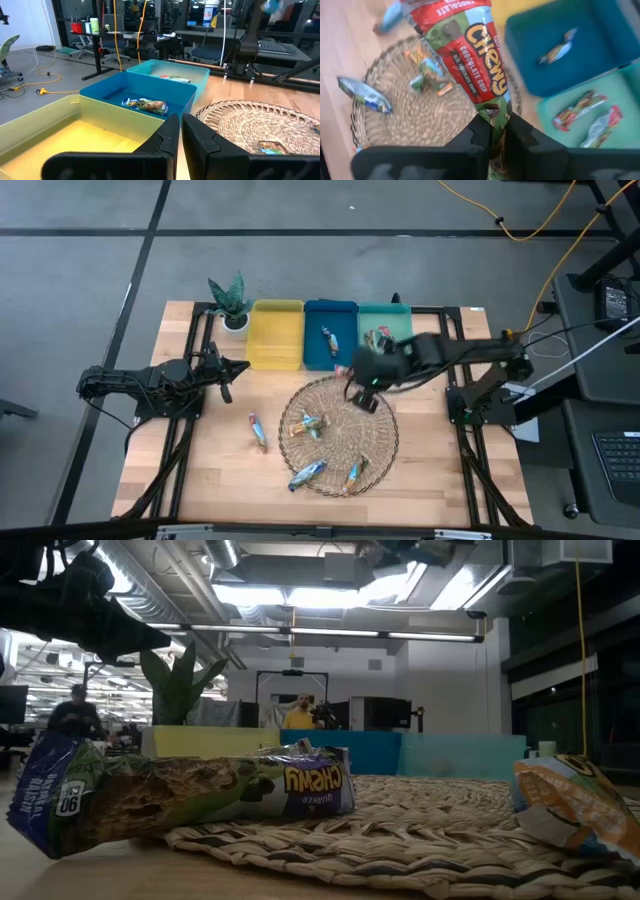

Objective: Pick and place Granola Bars by type
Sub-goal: Put the red granola bar into the green bin

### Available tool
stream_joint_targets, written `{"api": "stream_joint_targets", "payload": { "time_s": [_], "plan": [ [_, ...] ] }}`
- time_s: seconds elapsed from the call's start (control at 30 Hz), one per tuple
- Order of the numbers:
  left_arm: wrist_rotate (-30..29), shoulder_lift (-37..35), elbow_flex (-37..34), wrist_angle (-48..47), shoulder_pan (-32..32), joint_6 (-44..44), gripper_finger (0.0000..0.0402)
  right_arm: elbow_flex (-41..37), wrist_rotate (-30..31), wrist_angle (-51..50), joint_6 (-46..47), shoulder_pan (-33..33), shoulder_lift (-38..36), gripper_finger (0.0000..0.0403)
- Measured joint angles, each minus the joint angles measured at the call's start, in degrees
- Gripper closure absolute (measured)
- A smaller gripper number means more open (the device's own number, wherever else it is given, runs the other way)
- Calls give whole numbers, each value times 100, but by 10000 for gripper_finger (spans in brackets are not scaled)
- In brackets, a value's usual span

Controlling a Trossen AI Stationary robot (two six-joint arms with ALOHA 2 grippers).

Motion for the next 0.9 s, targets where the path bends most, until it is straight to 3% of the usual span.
{"api": "stream_joint_targets", "payload": {
  "time_s": [0.53,0.9],
  "plan": [
    [0,0,-1,-2,0,0,386,0,-61,244,-2143,-1638,-1118,370],
    [0,0,-2,-2,-1,0,386,-2,-820,541,-3612,-3428,-1155,365]
  ]
}}
